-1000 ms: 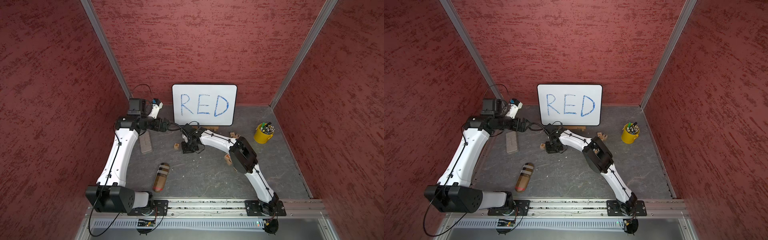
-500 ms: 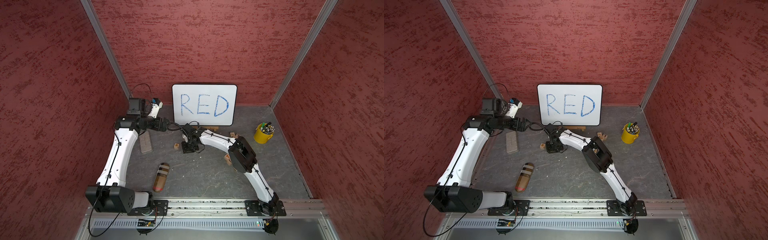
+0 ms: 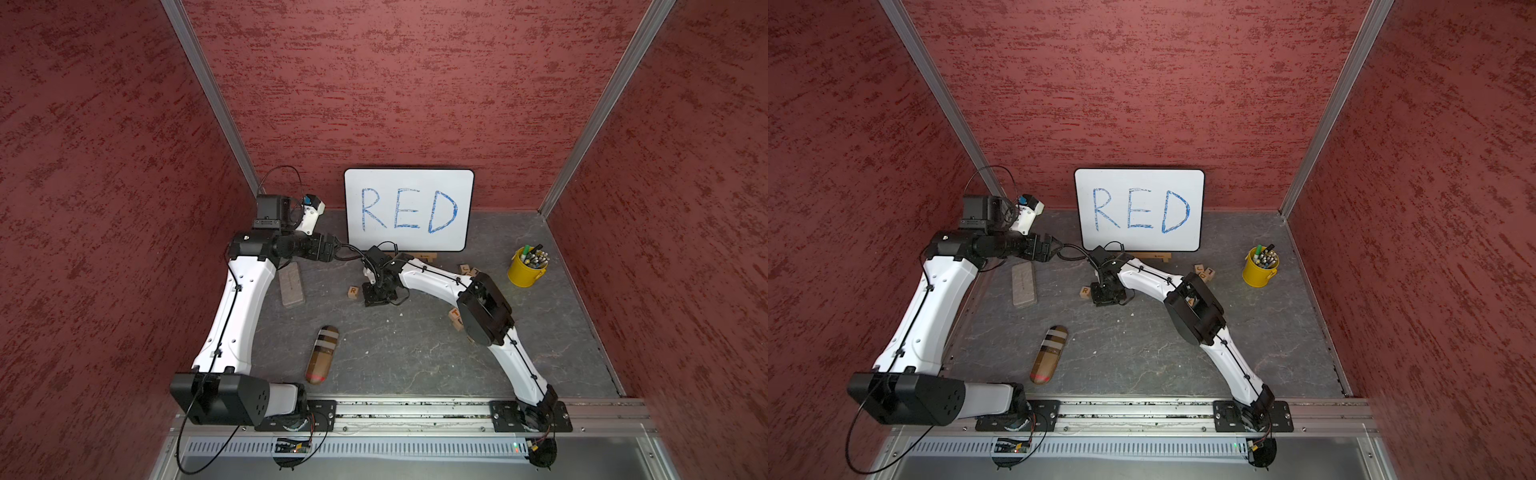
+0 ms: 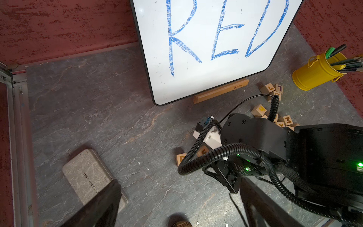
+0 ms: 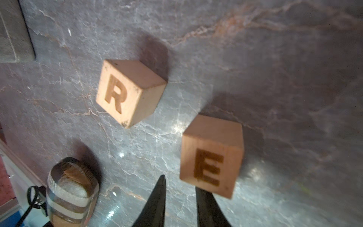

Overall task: Assemble the uppercase word "red" with letter blocks
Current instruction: Move the letter block to the center of the board.

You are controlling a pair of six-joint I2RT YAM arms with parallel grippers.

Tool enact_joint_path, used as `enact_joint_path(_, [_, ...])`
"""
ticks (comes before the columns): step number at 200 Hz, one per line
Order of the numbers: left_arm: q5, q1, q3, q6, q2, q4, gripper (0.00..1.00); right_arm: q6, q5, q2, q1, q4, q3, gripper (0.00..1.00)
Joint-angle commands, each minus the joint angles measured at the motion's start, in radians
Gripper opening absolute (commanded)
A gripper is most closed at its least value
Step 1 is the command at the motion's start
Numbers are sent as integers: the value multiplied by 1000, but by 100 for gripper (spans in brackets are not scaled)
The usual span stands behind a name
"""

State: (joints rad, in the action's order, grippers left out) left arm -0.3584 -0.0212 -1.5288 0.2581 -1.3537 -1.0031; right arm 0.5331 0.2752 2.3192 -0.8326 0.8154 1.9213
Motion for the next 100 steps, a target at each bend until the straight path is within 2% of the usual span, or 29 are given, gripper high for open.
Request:
enact_joint_path(1, [-4, -7, -25, -11, 6, -8, 96, -16, -88, -146, 27, 61, -49, 33])
enact_joint_path(53, [10, -37, -27, -17, -15, -30, 98, -28, -170, -407, 152, 159, -240, 38])
enact_joint_path(85, [122, -128, 17, 30, -23, -9, 99, -40, -182, -544, 293, 151, -425, 39])
enact_joint_path(100, [133, -159, 36, 39, -32, -1, 99, -54, -215, -576, 346, 157, -471, 39])
